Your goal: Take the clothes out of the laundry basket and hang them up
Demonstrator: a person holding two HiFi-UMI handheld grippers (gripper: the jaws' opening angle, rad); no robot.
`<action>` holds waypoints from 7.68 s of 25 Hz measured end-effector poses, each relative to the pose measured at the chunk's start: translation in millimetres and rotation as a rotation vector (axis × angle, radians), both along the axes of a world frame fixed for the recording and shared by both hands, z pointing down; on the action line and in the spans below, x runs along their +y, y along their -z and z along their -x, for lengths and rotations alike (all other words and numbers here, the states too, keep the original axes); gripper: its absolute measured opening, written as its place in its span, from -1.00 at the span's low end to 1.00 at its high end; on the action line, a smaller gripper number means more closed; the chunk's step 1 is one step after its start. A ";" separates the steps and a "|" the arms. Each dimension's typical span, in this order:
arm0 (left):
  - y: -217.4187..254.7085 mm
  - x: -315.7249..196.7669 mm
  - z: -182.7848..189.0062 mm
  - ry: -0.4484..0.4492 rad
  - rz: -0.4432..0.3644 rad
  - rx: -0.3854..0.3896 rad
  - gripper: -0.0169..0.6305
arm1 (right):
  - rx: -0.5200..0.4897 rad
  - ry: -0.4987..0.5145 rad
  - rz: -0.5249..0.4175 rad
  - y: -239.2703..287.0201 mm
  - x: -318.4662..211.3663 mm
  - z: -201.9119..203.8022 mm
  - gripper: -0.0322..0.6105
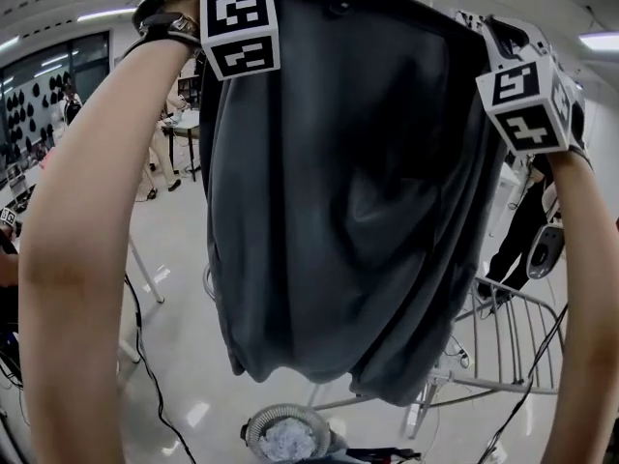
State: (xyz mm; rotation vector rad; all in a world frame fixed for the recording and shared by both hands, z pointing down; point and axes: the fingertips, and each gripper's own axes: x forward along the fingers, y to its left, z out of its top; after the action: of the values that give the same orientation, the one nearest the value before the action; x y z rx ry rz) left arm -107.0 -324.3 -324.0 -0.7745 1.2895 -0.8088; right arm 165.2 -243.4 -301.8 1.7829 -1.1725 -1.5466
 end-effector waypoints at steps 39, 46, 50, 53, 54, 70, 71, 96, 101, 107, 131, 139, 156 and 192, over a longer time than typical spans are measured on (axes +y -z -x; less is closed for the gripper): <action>-221.6 -385.7 -135.7 0.142 0.479 -0.149 -0.92 | 0.102 -0.056 0.512 -211.9 -386.3 -129.9 -0.85; -293.7 -408.0 -141.8 0.132 0.597 -0.164 -0.92 | 0.101 -0.066 0.652 -283.6 -411.7 -136.4 -0.85; -333.8 -419.4 -147.8 0.127 0.656 -0.180 -0.92 | 0.073 -0.066 0.731 -326.9 -425.6 -142.0 -0.85; -366.6 -425.4 -150.6 0.130 0.703 -0.192 -0.92 | 0.072 -0.066 0.779 -358.5 -431.5 -144.7 -0.85; -376.9 -427.2 -151.5 0.132 0.717 -0.197 -0.92 | 0.076 -0.068 0.793 -368.2 -432.9 -145.6 -0.85; -531.4 -416.4 -156.9 0.145 0.961 -0.163 -0.92 | -0.015 -0.066 1.030 -514.2 -416.3 -146.4 -0.85; -543.0 -413.1 -155.8 0.148 0.984 -0.150 -0.92 | -0.039 -0.067 1.050 -522.7 -414.1 -146.0 -0.85; -625.7 -387.0 -133.5 0.265 1.169 0.469 0.56 | -0.360 -0.120 1.095 -594.9 -382.7 -155.7 -0.18; -610.9 -368.9 -128.3 0.222 1.159 0.478 0.59 | -0.383 -0.122 1.064 -580.6 -366.5 -155.3 -0.18; -577.7 -335.7 -111.4 0.165 1.076 0.500 0.59 | -0.426 -0.090 1.028 -556.1 -330.6 -137.9 -0.18; -457.4 -155.5 -51.4 -0.242 0.828 0.829 0.59 | -0.743 0.128 0.809 -461.8 -149.8 -38.4 -0.18; -438.8 -88.7 -35.0 -0.363 0.800 0.837 0.59 | -0.813 0.217 0.730 -442.7 -88.0 -3.4 -0.18; -514.6 49.3 32.3 -0.487 0.775 0.964 0.59 | -0.818 0.428 0.738 -488.8 34.6 74.1 -0.18; -814.6 246.6 68.8 -0.027 0.941 1.398 0.59 | -0.816 0.478 1.450 -826.7 190.1 114.0 -0.19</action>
State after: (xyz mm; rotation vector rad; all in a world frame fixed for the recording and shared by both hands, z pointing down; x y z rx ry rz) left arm -175.8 -77.7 490.6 -2.3722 2.0588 -0.8307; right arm 51.1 -53.3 524.9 1.0010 -2.3007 0.2350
